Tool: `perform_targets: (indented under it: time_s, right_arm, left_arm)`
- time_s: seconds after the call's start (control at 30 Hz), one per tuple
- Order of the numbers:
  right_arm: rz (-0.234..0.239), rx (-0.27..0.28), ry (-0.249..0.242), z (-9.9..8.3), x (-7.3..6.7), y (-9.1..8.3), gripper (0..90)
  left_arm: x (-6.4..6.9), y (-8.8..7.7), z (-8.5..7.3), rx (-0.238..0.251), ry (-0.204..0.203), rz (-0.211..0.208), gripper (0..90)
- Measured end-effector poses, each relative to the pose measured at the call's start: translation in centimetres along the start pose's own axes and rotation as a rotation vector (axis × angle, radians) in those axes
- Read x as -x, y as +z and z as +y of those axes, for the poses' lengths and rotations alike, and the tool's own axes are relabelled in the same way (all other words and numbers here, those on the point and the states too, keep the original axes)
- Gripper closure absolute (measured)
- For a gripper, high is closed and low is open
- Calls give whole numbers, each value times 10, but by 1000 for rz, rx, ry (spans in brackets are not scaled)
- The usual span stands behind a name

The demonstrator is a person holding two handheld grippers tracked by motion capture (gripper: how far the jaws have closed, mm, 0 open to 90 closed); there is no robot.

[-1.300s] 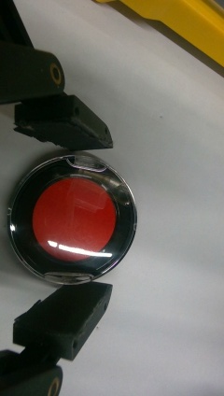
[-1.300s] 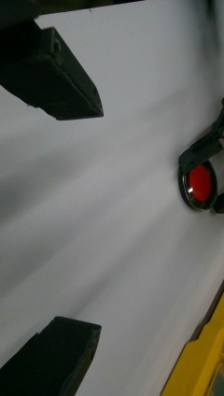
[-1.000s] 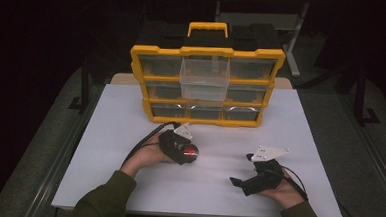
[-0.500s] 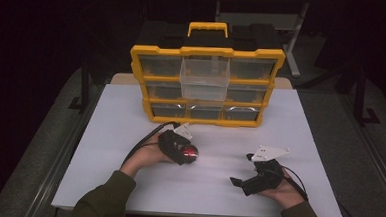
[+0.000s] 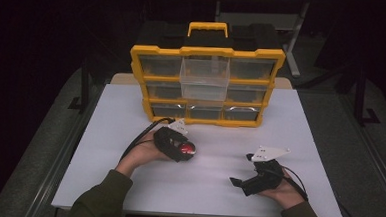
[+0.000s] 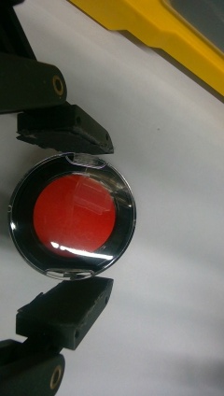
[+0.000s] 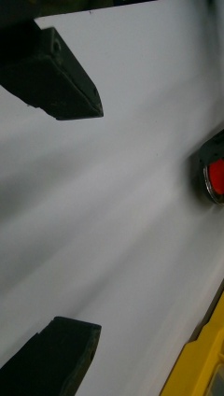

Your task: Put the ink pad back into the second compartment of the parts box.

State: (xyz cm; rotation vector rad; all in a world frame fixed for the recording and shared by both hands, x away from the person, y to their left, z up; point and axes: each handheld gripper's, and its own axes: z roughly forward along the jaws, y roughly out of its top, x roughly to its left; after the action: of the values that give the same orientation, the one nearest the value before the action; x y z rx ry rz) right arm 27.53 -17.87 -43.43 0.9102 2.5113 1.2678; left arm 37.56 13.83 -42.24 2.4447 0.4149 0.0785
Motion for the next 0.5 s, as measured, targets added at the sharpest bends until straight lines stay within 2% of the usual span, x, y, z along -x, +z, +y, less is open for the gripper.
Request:
perform_targets:
  time_s: [0.3, 0.33, 0.37, 0.43, 0.47, 0.5]
  right_arm:
    - [1, 0, 0, 0, 0, 0, 0]
    - [1, 0, -1, 0, 0, 0, 0]
    - [1, 0, -1, 0, 0, 0, 0]
    - [1, 0, -1, 0, 0, 0, 0]
    - [1, 0, -1, 0, 0, 0, 0]
    - [1, 0, -1, 0, 0, 0, 0]
  left_arm:
    - [-4, -13, 0, -1, -4, 18, 295]
    - [-3, -14, -1, 10, -23, 20, 295]
    - [-5, -16, -1, 1, -11, 21, 295]
    - [-5, -19, -1, 1, -16, 24, 295]
    - [-5, -21, -2, 20, -41, 30, 295]
    - [-5, -21, -2, 20, -41, 30, 295]
